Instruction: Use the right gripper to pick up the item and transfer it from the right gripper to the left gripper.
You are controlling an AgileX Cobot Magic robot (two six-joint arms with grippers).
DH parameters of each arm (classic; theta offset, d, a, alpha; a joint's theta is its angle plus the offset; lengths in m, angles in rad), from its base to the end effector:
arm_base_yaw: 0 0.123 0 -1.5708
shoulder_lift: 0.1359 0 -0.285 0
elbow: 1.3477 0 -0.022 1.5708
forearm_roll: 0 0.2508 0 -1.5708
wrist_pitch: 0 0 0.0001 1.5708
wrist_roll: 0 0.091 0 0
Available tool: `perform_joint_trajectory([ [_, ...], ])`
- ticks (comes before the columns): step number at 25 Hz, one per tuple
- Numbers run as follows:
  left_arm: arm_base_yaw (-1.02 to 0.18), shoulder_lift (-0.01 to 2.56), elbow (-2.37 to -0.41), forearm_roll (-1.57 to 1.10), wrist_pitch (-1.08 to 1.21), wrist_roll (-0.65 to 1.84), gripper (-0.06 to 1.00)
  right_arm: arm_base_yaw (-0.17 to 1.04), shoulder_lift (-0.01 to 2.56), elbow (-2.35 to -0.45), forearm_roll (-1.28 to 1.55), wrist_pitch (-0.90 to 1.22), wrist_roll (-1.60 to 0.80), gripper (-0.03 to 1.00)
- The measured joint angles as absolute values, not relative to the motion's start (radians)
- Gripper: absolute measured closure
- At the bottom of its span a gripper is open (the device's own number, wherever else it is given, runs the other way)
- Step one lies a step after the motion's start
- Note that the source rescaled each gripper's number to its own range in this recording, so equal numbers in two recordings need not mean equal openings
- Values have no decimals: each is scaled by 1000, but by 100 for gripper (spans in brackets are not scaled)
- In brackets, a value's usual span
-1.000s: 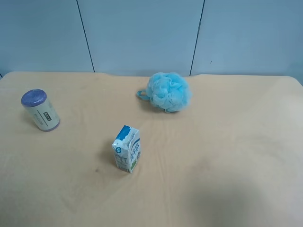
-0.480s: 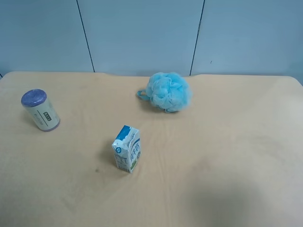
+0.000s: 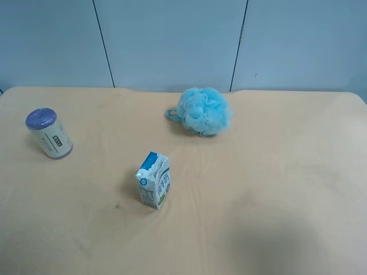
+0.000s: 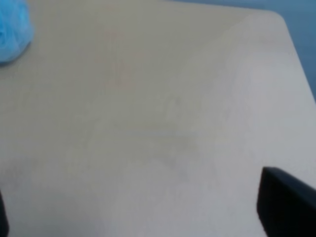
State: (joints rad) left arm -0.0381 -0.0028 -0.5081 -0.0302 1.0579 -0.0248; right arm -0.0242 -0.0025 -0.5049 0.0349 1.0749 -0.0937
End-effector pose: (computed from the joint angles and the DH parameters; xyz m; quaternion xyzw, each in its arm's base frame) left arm -0.0062 -0.0022 0.2798 0.0063 0.8495 -0.0317 0.5266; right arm -0.0063 0.0029 0.2775 -0.0306 0.8543 -0.0132 0.5187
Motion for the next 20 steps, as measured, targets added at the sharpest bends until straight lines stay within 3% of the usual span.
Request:
perform_joint_trajectory([
  [7, 87, -3, -508, -30, 1057, -26, 20, -24, -2, -505, 35, 1075, -94, 0],
  [20, 57, -3, -508, -29, 1056, -26, 20, -24, -2, -505, 35, 1075, -94, 0],
])
